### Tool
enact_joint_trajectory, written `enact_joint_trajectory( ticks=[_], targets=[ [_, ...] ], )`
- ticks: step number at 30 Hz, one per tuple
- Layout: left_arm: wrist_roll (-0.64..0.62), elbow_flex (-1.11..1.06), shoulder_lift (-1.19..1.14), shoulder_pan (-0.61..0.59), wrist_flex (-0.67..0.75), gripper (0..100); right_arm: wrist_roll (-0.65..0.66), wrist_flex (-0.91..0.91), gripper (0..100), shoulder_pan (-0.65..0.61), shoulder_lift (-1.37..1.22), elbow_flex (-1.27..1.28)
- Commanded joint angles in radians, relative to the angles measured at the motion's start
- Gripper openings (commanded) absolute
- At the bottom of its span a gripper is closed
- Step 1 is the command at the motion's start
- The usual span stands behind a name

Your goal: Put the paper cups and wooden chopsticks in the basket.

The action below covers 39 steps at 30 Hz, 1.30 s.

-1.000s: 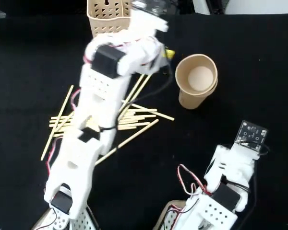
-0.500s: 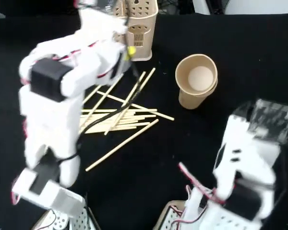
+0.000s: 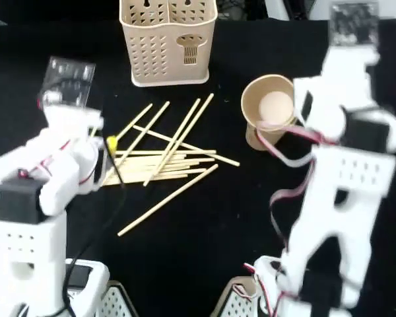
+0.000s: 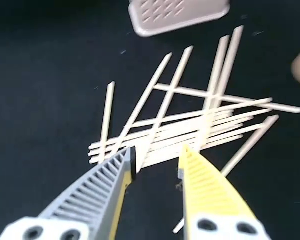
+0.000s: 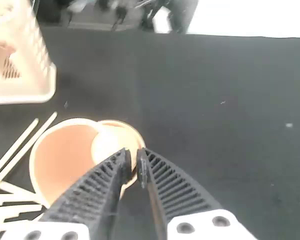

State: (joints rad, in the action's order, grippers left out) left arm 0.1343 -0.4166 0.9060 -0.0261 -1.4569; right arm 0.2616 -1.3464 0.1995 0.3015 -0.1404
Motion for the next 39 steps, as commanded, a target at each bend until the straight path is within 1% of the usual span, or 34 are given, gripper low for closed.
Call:
enact_joint_trajectory(
  ticks=[1,6,7,11,14,17,20,24,28,33,36,39],
  targets=[
    [0.038,-0.274,0.129,-0.077,0.094,16,0.066,-0.075,5.2,-0.023,-0.191,-0.265],
    [0.081,-0.460,0.190,-0.145,0.144,16,0.167,-0.175,15.4,-0.017,-0.389,-0.489],
    [0.084,-0.486,0.193,-0.148,0.150,16,0.178,-0.198,16.2,-0.021,-0.420,-0.519],
    [0.083,-0.599,0.203,-0.147,0.196,16,0.183,-0.282,16.2,-0.032,-0.501,-0.618],
    [0.080,-0.671,0.204,-0.148,0.249,16,0.187,-0.336,14.1,-0.041,-0.510,-0.668],
    [0.078,-0.737,0.204,-0.150,0.304,16,0.189,-0.388,12.7,-0.078,-0.512,-0.717],
    [0.078,-0.797,0.204,-0.150,0.350,16,0.189,-0.400,12.6,-0.109,-0.519,-0.723],
    [0.078,-0.834,0.204,-0.150,0.371,16,0.193,-0.400,12.6,-0.114,-0.519,-0.723],
    [0.077,-0.851,0.204,-0.143,0.384,16,0.261,-0.416,12.4,-0.109,-0.519,-0.722],
    [0.077,-0.929,0.204,-0.143,0.468,16,0.344,-0.413,12.4,-0.084,-0.519,-0.610],
    [0.071,-0.952,0.204,-0.142,0.489,16,0.358,-0.359,12.4,-0.063,-0.519,-0.535],
    [0.008,-0.972,0.204,-0.142,0.516,16,0.354,-0.276,10.6,-0.037,-0.518,-0.515]
  ],
)
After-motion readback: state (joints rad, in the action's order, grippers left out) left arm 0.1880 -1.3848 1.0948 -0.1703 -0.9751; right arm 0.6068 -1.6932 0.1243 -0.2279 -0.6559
